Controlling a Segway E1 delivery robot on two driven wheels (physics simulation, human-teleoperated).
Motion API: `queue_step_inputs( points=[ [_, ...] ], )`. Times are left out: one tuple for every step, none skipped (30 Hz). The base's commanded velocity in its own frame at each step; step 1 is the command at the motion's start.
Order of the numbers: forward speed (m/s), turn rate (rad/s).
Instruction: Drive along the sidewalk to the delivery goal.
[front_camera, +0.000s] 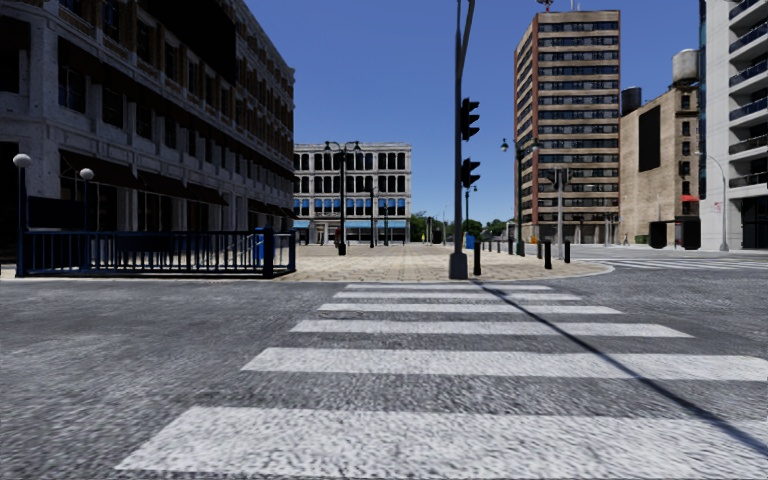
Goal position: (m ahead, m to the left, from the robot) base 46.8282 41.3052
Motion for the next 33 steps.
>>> queue_step_inputs(
  points=[
    [2.00, 0.00],
    [2.00, 0.00],
    [2.00, 0.00],
    [2.00, 0.00],
    [2.00, 0.00],
    [2.00, 0.00],
    [1.99, 0.00],
    [1.99, 0.00],
    [1.99, 0.00],
    [1.99, 0.00],
    [1.99, 0.00],
    [1.99, 0.00],
    [1.99, 0.00],
    [1.99, 0.00],
    [1.99, 0.00],
    [1.99, 0.00],
    [2.00, 0.00],
    [2.00, 0.00],
    [2.00, 0.00],
    [2.00, 0.00],
    [2.00, 0.00],
    [2.00, 0.00],
    [2.00, 0.00],
    [2.00, 0.00],
    [2.00, 0.00],
    [2.00, 0.00],
    [2.00, 0.00],
    [2.00, 0.00],
    [2.00, 0.00],
    [2.00, 0.00],
    [2.00, 0.00],
    [2.00, 0.00],
    [2.00, 0.00]
  ],
)
